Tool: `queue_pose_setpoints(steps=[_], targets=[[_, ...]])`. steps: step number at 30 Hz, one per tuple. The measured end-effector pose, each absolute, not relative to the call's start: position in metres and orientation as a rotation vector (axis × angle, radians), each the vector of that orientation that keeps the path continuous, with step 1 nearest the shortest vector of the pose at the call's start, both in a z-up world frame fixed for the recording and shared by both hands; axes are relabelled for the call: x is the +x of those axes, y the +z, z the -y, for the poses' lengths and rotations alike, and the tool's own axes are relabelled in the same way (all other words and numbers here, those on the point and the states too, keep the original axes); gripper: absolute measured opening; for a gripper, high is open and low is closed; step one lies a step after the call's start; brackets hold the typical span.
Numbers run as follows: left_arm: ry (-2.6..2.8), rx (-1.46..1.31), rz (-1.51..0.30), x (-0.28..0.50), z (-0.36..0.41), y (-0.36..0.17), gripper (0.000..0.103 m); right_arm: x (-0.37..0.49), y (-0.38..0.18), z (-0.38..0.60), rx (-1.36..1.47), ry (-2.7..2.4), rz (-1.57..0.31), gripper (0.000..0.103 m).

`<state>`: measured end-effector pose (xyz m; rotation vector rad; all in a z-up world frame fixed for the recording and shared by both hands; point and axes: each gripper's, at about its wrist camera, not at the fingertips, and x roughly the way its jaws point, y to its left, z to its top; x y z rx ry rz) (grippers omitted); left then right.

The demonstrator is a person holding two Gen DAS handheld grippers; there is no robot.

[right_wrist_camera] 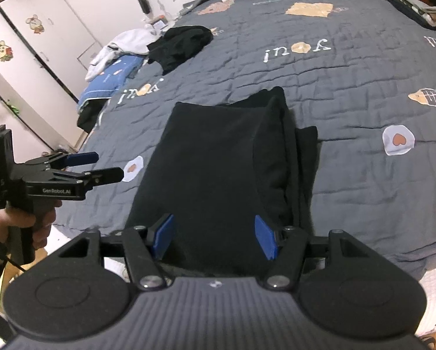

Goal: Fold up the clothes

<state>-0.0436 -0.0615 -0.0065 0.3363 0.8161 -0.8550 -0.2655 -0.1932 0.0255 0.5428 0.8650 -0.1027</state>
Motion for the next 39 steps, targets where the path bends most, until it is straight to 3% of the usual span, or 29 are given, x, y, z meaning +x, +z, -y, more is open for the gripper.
queue_pose_setpoints(steps=[9,20,34,39], targets=[[-0.918,0.285,-0.937,-0.018,0.056,-0.022,0.103,-0.250,0.013,0.188,0.559,-0.108,-0.935,0.061],[-1.109,-0.029,-1.090,0.045,0.020,-0.054,0.103,-0.251,-0.026,0.216,0.706,-0.113,-0.946,0.061],[-1.055,-0.237,-1.226,0.135,0.065,-0.146,0.103,-0.269,-0.072,0.247,0.870,-0.157,-0.886,0.063],[-1.133,-0.270,-1.255,0.142,0.083,-0.152,0.103,-0.286,-0.087,0.264,0.953,-0.119,-0.836,0.066]])
